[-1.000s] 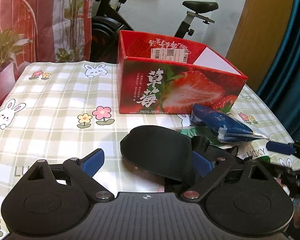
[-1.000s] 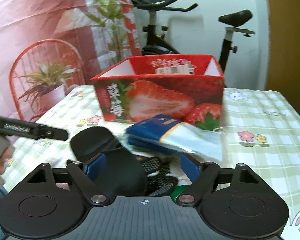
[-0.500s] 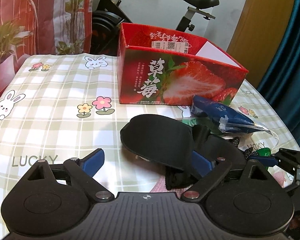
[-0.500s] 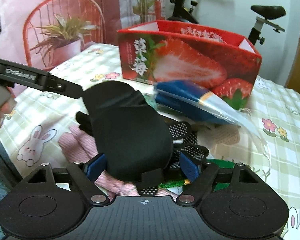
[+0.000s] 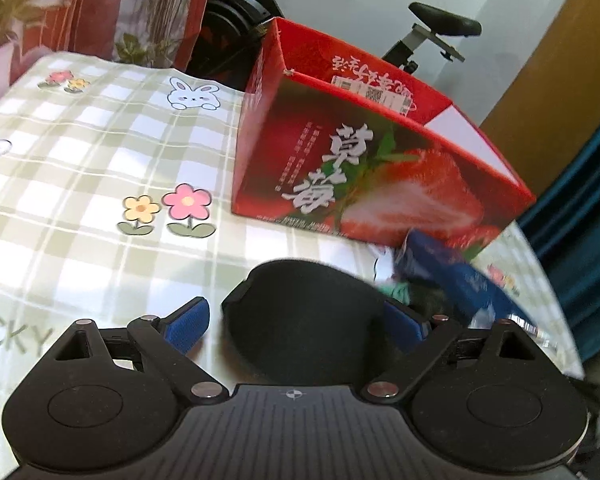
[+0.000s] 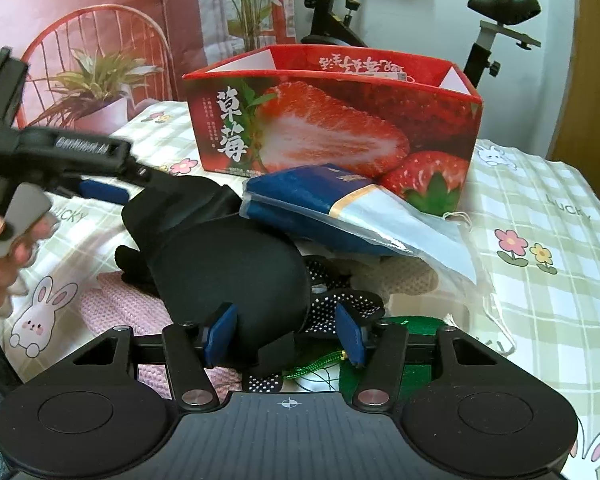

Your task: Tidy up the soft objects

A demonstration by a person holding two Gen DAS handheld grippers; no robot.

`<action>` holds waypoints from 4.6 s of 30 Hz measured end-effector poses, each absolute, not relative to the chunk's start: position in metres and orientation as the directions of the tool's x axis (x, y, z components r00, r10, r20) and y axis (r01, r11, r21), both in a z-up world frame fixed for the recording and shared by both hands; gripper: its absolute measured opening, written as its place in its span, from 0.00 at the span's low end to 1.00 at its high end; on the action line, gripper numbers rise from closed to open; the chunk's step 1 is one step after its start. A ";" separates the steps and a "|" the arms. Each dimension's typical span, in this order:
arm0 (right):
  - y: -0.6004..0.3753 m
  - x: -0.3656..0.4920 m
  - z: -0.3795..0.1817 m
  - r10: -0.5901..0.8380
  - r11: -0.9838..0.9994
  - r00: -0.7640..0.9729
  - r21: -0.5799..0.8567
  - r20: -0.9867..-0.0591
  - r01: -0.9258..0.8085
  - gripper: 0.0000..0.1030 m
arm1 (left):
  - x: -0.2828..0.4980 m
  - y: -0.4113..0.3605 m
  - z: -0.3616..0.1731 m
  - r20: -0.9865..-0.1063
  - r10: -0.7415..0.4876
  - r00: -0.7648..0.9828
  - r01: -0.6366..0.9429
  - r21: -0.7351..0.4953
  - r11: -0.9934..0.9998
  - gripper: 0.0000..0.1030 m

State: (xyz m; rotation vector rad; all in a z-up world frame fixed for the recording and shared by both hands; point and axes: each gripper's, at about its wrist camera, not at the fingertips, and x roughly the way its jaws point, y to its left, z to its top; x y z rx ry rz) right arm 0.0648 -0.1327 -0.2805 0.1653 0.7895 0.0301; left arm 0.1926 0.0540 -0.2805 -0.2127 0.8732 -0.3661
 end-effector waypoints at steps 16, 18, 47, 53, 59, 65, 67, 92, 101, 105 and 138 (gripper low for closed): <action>-0.133 0.066 -0.281 0.095 0.984 0.706 0.174 -0.702 0.040 0.50 | 0.164 0.061 -0.258 -0.693 -0.308 0.652 0.292 -0.146 0.945 0.22; -0.133 0.065 -0.280 0.095 0.983 0.706 0.176 -0.702 0.043 0.50 | 0.153 0.063 -0.255 -0.687 -0.303 0.660 0.299 -0.130 0.945 0.22; -0.124 0.033 -0.265 0.148 0.971 0.754 0.239 -0.640 0.012 0.51 | 0.084 0.084 -0.283 -0.669 -0.295 0.683 0.180 -0.238 0.955 0.22; -0.130 0.037 -0.273 0.171 0.955 0.742 0.295 -0.648 0.038 0.54 | 0.083 0.087 -0.289 -0.673 -0.302 0.676 0.171 -0.256 0.952 0.22; -0.142 0.045 -0.286 0.224 0.912 0.738 0.404 -0.637 0.072 0.56 | 0.084 0.086 -0.292 -0.681 -0.300 0.668 0.169 -0.253 0.953 0.22; -0.146 0.051 -0.291 0.273 0.879 0.741 0.472 -0.614 0.067 0.58 | 0.085 0.085 -0.293 -0.685 -0.299 0.664 0.170 -0.251 0.953 0.22; -0.149 0.052 -0.292 0.293 0.857 0.745 0.510 -0.599 0.073 0.59 | 0.085 0.085 -0.294 -0.686 -0.300 0.663 0.171 -0.252 0.953 0.22; -0.160 0.036 -0.247 0.250 0.847 0.850 0.530 -0.464 0.041 0.35 | 0.069 0.078 -0.254 -0.582 -0.330 0.743 0.244 -0.223 0.944 0.21; -0.152 0.033 -0.241 0.275 0.854 0.845 0.520 -0.458 0.004 0.23 | 0.066 0.063 -0.244 -0.563 -0.360 0.744 0.294 -0.209 0.933 0.21; -0.151 0.032 -0.245 0.263 0.857 0.842 0.514 -0.472 0.020 0.21 | 0.066 0.066 -0.246 -0.568 -0.360 0.741 0.287 -0.217 0.933 0.21; -0.158 0.032 -0.268 0.190 0.881 0.792 0.456 -0.581 0.123 0.19 | 0.068 0.068 -0.259 -0.610 -0.360 0.706 0.271 -0.237 0.933 0.21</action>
